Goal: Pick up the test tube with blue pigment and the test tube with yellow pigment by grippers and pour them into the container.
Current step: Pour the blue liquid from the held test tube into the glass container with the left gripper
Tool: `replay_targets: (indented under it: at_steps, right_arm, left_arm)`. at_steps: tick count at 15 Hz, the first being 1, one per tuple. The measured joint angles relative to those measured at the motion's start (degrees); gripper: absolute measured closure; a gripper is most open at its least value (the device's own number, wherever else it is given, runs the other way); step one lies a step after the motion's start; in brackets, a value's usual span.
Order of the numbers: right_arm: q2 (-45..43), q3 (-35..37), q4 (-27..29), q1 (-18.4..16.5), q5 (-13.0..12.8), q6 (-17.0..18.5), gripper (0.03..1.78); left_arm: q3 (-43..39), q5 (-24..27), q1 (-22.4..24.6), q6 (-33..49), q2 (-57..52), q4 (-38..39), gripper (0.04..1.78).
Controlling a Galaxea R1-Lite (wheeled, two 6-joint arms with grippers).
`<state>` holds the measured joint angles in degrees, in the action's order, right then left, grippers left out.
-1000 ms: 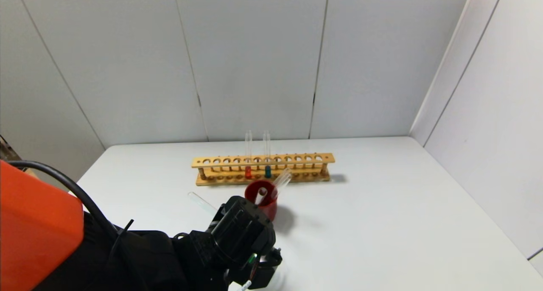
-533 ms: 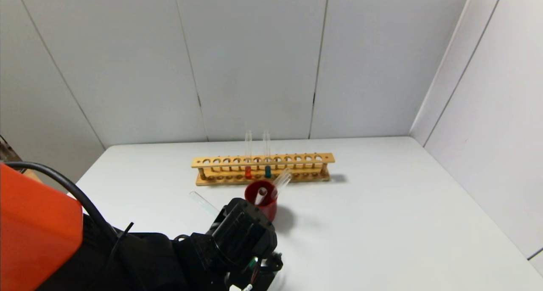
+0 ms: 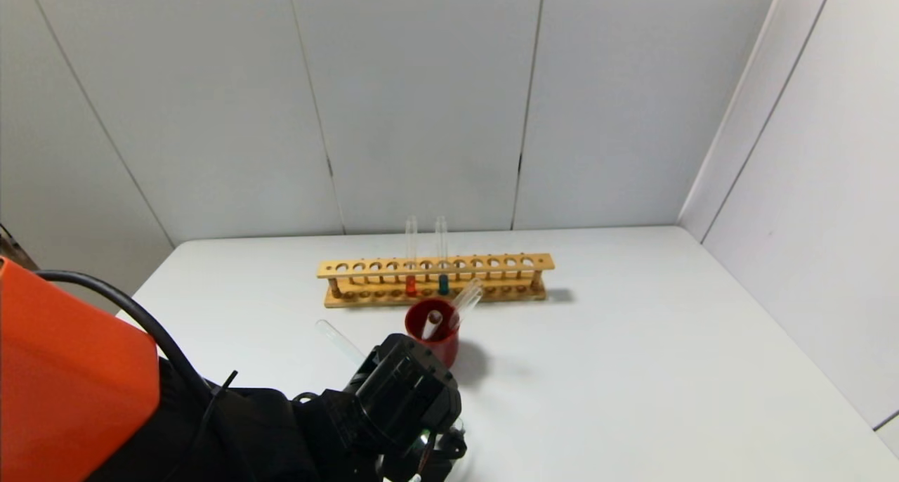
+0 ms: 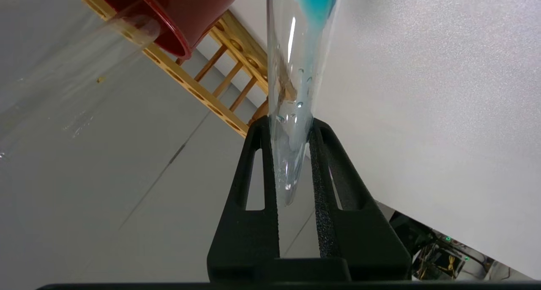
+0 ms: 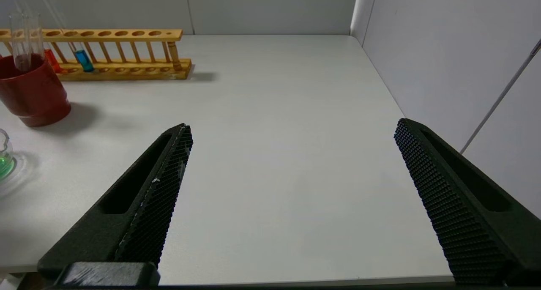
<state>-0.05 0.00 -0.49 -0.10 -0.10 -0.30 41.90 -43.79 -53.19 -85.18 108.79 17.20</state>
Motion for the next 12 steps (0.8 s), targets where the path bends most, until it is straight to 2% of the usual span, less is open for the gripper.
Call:
replay_targets:
  at_steps: [12]
  right_arm:
    - [0.0, 0.0, 0.0, 0.0, 0.0, 0.0, 0.07]
  left_arm:
    - [3.4, -6.1, 0.0, -7.2, 2.0, -1.0, 1.52]
